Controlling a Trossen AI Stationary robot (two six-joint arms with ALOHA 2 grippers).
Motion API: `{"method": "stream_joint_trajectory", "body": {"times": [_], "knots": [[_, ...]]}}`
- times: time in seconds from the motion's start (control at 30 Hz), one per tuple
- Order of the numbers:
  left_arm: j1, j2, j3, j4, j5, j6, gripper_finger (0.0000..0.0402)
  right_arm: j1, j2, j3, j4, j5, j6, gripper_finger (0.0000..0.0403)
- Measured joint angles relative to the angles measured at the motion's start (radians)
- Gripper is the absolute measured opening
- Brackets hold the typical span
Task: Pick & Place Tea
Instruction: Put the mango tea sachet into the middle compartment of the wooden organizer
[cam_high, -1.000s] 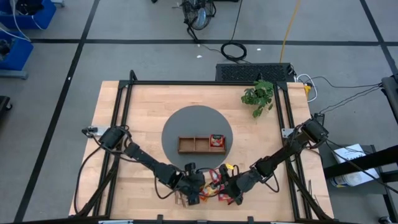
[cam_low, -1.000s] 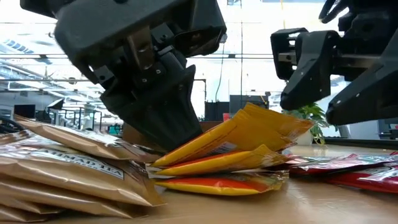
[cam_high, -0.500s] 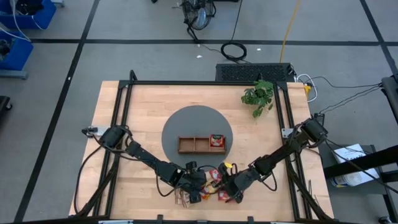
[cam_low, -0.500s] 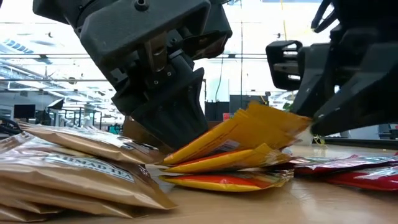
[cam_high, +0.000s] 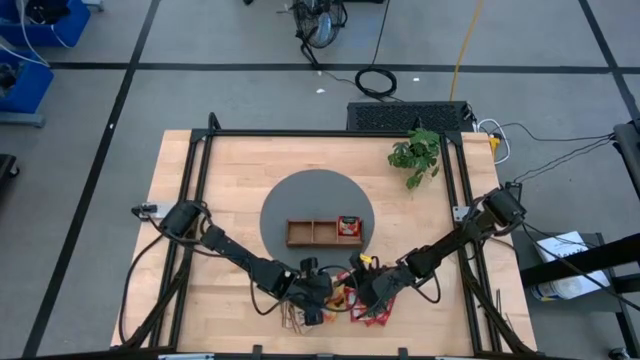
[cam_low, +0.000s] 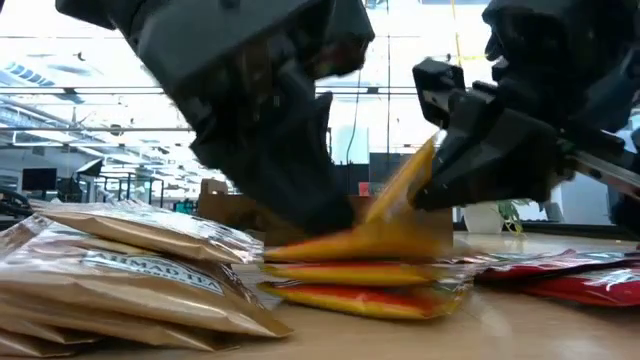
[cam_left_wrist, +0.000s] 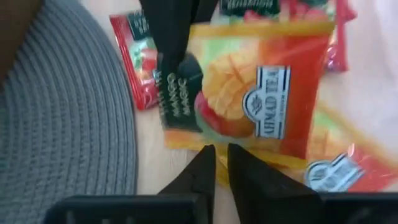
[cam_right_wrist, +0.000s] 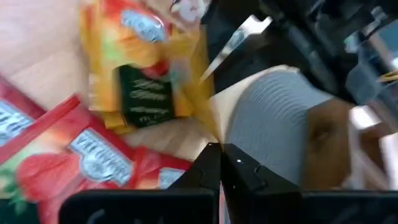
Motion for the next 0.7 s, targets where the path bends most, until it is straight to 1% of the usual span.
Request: {"method": "stream_joint_trajectory", "body": {"times": [0.1,0.13,0.2,0.3,0.37,0.4,0.47,0.57,0.63,0.7], "knots": [[-0.002,-0.042,0.001,0.000,0.013,0.020,0.0071,0.011,-0.014,0.000,0.003,0.003,-0.076,0.0000],[-0.006,-0.059,0.001,-0.001,0.014,0.034,0.0077,0.019,-0.023,0.000,0.006,0.018,-0.109,0.0000],[-0.018,-0.091,0.002,0.001,0.013,0.069,0.0087,0.046,-0.047,0.000,0.019,0.097,-0.183,0.0000],[-0.042,-0.155,0.002,-0.016,0.009,0.124,0.0100,0.099,-0.095,0.000,0.016,0.249,-0.343,0.0000],[-0.054,-0.202,0.002,-0.017,0.004,0.156,0.0107,0.136,-0.132,0.000,0.017,0.315,-0.447,0.0000],[-0.060,-0.226,0.002,-0.019,-0.012,0.174,0.0109,0.152,-0.153,0.000,0.015,0.334,-0.494,0.0000],[-0.064,-0.267,0.002,-0.004,-0.056,0.214,0.0114,0.181,-0.199,0.000,0.010,0.337,-0.555,0.0000],[-0.067,-0.320,0.002,0.031,-0.163,0.251,0.0118,0.225,-0.264,0.000,0.004,0.338,-0.627,0.0000],[-0.062,-0.350,0.003,0.045,-0.234,0.229,0.0120,0.256,-0.296,-0.003,-0.003,0.339,-0.694,0.0000],[-0.049,-0.369,0.004,0.031,-0.264,0.155,0.0120,0.285,-0.311,-0.006,-0.003,0.367,-0.801,0.0000]]}}
